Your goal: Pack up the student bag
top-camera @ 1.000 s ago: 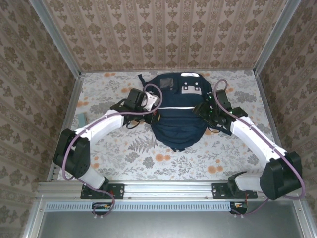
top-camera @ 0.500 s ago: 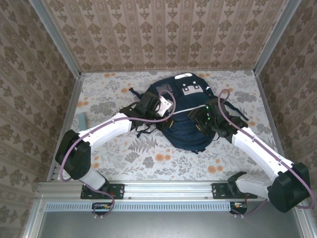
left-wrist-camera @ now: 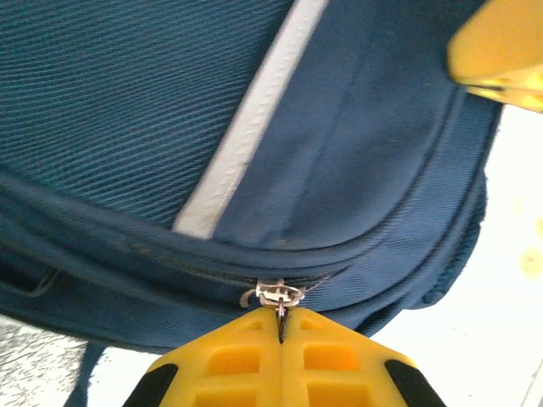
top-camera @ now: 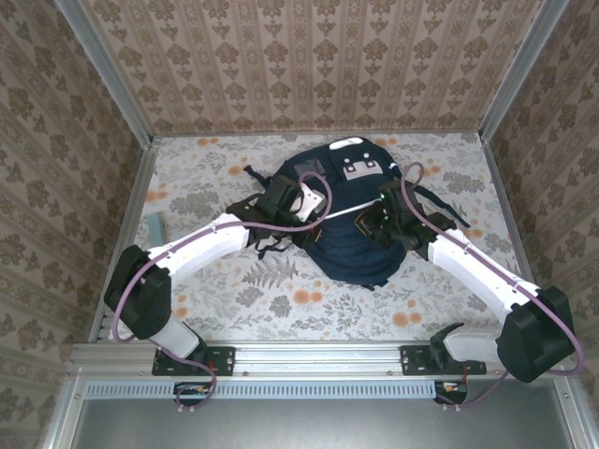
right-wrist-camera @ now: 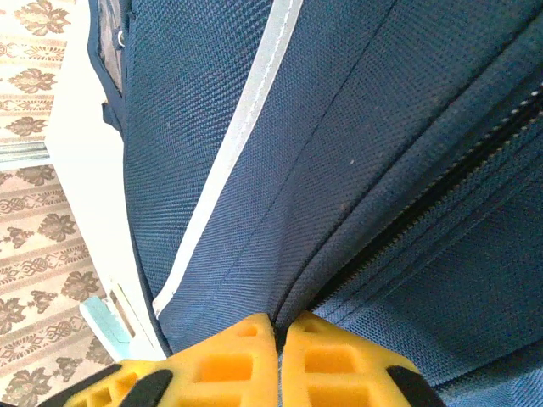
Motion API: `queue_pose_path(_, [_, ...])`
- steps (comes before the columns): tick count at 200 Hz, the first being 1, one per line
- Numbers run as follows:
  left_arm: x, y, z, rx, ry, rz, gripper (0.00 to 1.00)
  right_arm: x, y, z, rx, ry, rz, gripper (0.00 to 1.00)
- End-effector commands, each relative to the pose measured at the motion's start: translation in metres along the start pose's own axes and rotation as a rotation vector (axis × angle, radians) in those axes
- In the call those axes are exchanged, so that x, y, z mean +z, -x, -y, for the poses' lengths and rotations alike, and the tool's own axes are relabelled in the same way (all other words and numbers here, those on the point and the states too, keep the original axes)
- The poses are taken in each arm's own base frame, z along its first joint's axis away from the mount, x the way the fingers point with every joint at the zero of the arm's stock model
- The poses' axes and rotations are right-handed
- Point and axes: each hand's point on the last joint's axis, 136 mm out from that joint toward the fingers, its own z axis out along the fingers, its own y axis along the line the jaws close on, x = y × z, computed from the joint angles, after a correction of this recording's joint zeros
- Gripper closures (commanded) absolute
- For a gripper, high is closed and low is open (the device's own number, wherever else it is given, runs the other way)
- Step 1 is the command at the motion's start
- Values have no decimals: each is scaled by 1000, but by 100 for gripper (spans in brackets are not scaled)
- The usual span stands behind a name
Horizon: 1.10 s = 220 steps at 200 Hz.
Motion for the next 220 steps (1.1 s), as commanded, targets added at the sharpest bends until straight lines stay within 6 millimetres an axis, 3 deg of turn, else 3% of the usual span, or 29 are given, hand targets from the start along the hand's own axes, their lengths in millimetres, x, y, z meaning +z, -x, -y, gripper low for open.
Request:
queue_pose_path(1, [-25,9,-46,-102,176,63,100,-5,11,4,-38,-41,62,96])
queue_pose_path(16, [-26,7,-56,-162,173,78,100,-4,11,2,-45,-31,55,96])
queue_pose_path(36, [-23,11,-54,-189,130,88,87,3,6,-6,-53,-5,16,94])
queue_pose_path(43, [-23,12,-53,-193,123,86,77,4,3,-9,-56,4,2,90])
queue_pose_path(66, [-28,10,-58,-219,130,79,46,3,-1,-11,-79,7,-18,59])
queue_pose_path(79, [-36,6,-69,-254,155,81,37,-1,-1,-12,-103,18,-14,43])
queue_pose_path(92, [-49,-1,-88,-303,213,90,29,-8,-1,-14,-140,33,-5,31])
queue_pose_path(115, [-84,-27,-144,-438,449,95,16,-20,2,-15,-216,42,29,19])
queue_pose_path(124, [-105,-45,-175,-531,563,85,13,-25,3,-14,-244,39,42,16])
queue_pose_path(148, [-145,-90,-222,-710,750,32,8,-34,6,-10,-291,28,70,10])
queue_pose_path(185, [-190,-145,-267,-935,892,26,4,-39,7,-10,-311,34,82,3])
queue_pose_path(220, [-220,-169,-303,-1070,980,37,1,-36,6,-10,-310,27,73,1])
